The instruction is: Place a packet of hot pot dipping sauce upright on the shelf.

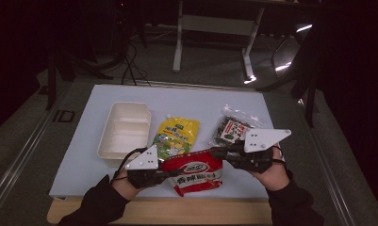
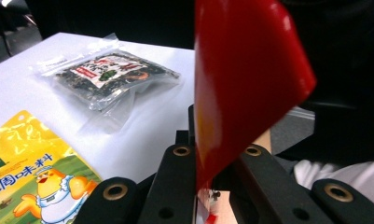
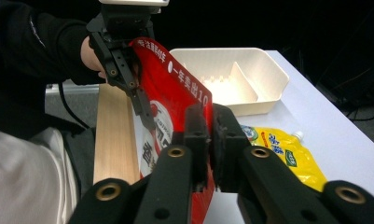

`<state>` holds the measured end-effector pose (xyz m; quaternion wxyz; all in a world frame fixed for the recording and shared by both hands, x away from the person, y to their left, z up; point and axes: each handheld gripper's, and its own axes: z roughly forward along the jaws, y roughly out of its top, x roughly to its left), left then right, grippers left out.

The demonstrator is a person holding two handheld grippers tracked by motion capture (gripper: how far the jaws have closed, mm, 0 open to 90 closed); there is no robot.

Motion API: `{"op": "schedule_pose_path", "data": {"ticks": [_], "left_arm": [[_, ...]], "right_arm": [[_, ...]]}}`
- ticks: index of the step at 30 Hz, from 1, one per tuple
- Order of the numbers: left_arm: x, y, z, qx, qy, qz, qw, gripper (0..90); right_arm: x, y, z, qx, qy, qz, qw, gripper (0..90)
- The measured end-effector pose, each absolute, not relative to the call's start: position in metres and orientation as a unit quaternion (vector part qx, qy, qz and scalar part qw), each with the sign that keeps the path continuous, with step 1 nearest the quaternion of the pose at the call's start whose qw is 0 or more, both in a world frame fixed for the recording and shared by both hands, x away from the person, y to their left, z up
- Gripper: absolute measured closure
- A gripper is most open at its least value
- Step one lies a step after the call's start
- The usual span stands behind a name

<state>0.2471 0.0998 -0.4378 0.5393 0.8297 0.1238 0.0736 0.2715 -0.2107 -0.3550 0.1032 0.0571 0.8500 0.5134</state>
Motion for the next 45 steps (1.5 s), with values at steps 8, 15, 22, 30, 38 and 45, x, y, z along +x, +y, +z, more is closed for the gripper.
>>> {"op": "schedule_pose_path", "data": {"ticks": [8, 15, 22, 30, 38, 45], "left_arm": [[0.253, 0.104, -0.419, 0.816, 0.127, 0.084, 0.557, 90.0], [0.259, 0.105, -0.406, 0.813, 0.128, 0.093, 0.561, 90.0], [0.260, 0.102, -0.406, 0.813, 0.129, 0.095, 0.559, 90.0], [0.262, 0.101, -0.411, 0.818, 0.133, 0.086, 0.554, 90.0], [0.264, 0.102, -0.413, 0.809, 0.140, 0.084, 0.564, 87.5], [0.264, 0.107, -0.414, 0.800, 0.153, 0.097, 0.572, 53.6]], "right_arm": [[0.280, -0.207, -0.374, 0.079, 0.855, 0.505, 0.082, 67.3], [0.288, -0.202, -0.387, 0.081, 0.861, 0.498, 0.059, 69.3], [0.290, -0.197, -0.390, 0.070, 0.874, 0.478, 0.048, 81.6], [0.292, -0.190, -0.394, 0.054, 0.896, 0.440, 0.033, 90.0], [0.295, -0.191, -0.395, 0.056, 0.892, 0.448, 0.024, 90.0], [0.297, -0.198, -0.390, 0.062, 0.885, 0.460, 0.028, 90.0]]}}
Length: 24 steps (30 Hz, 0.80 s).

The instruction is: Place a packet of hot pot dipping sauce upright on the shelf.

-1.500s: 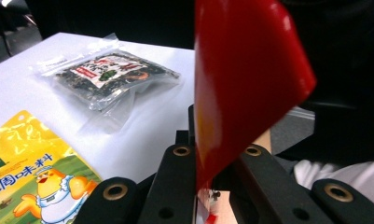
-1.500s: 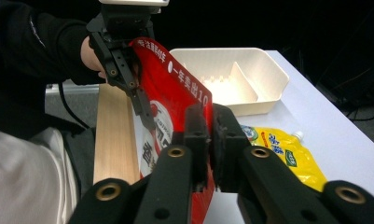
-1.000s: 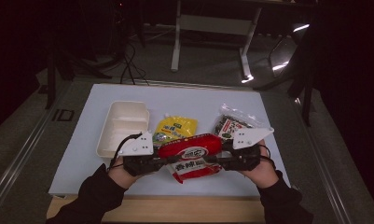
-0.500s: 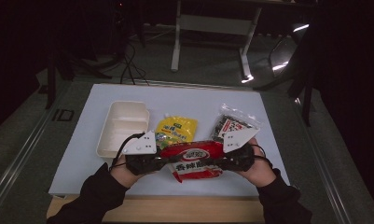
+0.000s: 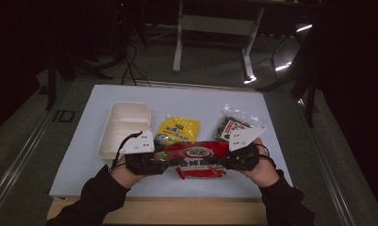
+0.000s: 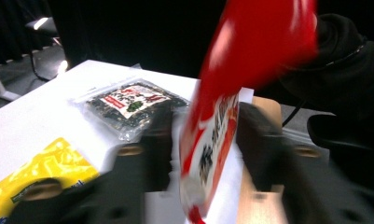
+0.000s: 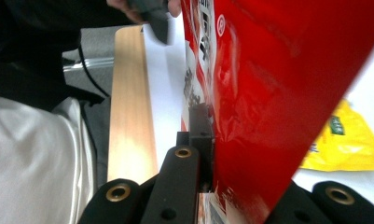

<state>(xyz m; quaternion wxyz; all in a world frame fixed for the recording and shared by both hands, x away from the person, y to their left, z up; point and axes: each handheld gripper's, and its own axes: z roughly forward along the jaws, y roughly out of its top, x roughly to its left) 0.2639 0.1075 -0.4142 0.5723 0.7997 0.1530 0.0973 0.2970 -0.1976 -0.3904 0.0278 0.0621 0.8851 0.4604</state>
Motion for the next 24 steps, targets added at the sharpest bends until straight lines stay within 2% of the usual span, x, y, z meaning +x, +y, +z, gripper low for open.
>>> {"op": "schedule_pose_path", "data": {"ticks": [3, 4, 6, 8, 11, 24], "left_arm": [[0.263, 0.111, -0.417, 0.794, 0.168, 0.090, 0.577, 39.3], [0.263, 0.112, -0.419, 0.792, 0.170, 0.088, 0.580, 37.8], [0.262, 0.113, -0.422, 0.786, 0.182, 0.093, 0.583, 24.0], [0.261, 0.114, -0.426, 0.780, 0.185, 0.103, 0.589, 15.2], [0.258, 0.113, -0.434, 0.778, 0.192, 0.112, 0.588, 9.1], [0.243, 0.114, -0.469, 0.780, 0.203, 0.101, 0.583, 7.0]], "right_arm": [[0.299, -0.202, -0.386, 0.068, 0.884, 0.460, 0.037, 90.0], [0.300, -0.204, -0.384, 0.070, 0.884, 0.461, 0.040, 90.0], [0.301, -0.206, -0.381, 0.072, 0.882, 0.464, 0.044, 90.0], [0.303, -0.207, -0.377, 0.075, 0.880, 0.467, 0.048, 90.0], [0.307, -0.208, -0.372, 0.078, 0.878, 0.469, 0.056, 90.0], [0.332, -0.203, -0.357, 0.102, 0.867, 0.482, 0.078, 90.0]]}}
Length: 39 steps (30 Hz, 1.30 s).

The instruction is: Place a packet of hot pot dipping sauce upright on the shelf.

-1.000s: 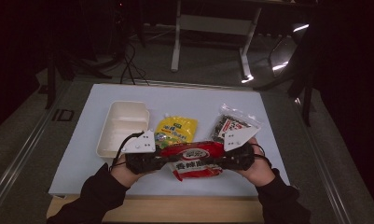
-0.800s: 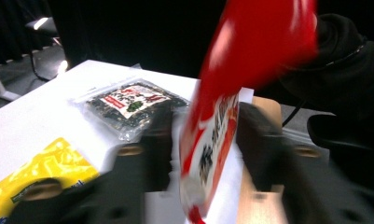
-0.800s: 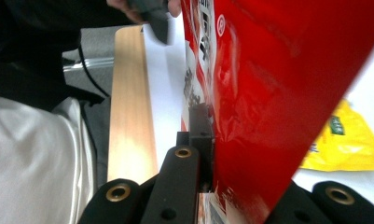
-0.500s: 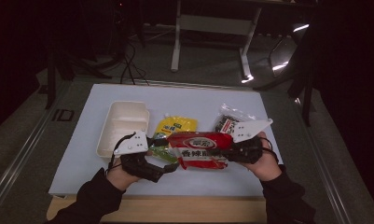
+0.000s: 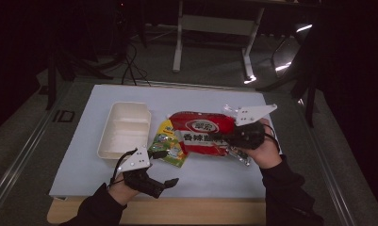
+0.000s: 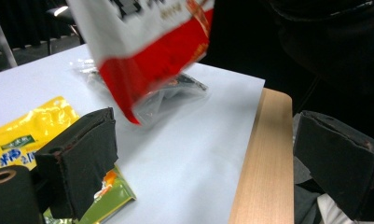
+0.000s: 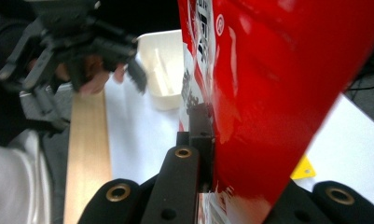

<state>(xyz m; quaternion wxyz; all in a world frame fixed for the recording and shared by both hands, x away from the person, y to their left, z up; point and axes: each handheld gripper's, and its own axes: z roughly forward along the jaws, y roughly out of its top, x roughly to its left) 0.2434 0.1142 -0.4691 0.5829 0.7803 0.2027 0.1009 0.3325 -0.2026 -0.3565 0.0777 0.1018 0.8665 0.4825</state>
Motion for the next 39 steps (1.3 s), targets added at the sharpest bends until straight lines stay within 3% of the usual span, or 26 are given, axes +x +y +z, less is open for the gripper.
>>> {"op": "schedule_pose_path", "data": {"ticks": [39], "left_arm": [[0.227, 0.123, -0.508, 0.790, 0.211, 0.119, 0.563, 1.9]], "right_arm": [[0.408, -0.111, -0.339, 0.115, 0.846, 0.516, 0.064, 90.0]]}}
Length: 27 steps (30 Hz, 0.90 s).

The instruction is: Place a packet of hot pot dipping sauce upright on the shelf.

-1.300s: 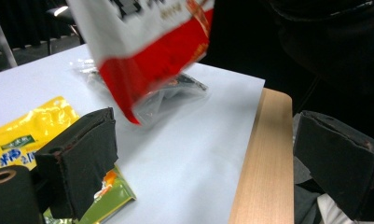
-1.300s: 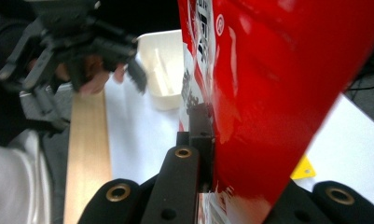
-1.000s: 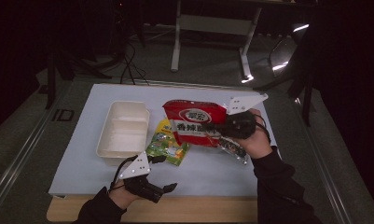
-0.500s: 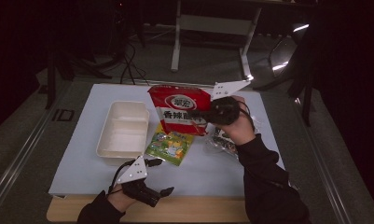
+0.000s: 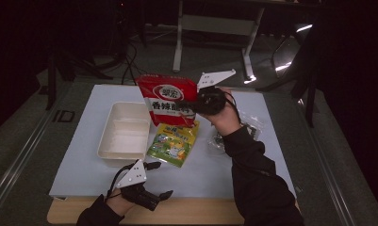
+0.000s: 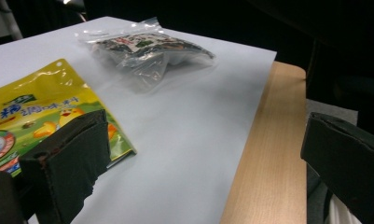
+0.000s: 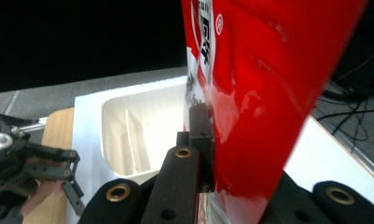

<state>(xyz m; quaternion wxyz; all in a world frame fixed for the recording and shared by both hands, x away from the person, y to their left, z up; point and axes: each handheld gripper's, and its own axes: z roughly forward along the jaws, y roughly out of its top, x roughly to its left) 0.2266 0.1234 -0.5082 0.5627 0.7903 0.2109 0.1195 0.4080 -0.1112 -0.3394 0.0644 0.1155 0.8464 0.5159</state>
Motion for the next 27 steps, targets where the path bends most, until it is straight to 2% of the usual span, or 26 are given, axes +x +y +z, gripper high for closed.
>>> {"op": "schedule_pose_path", "data": {"ticks": [27], "left_arm": [[0.221, 0.134, -0.513, 0.787, 0.233, 0.134, 0.555, 1.5]], "right_arm": [[0.448, -0.034, -0.357, 0.108, 0.846, 0.519, 0.050, 90.0]]}}
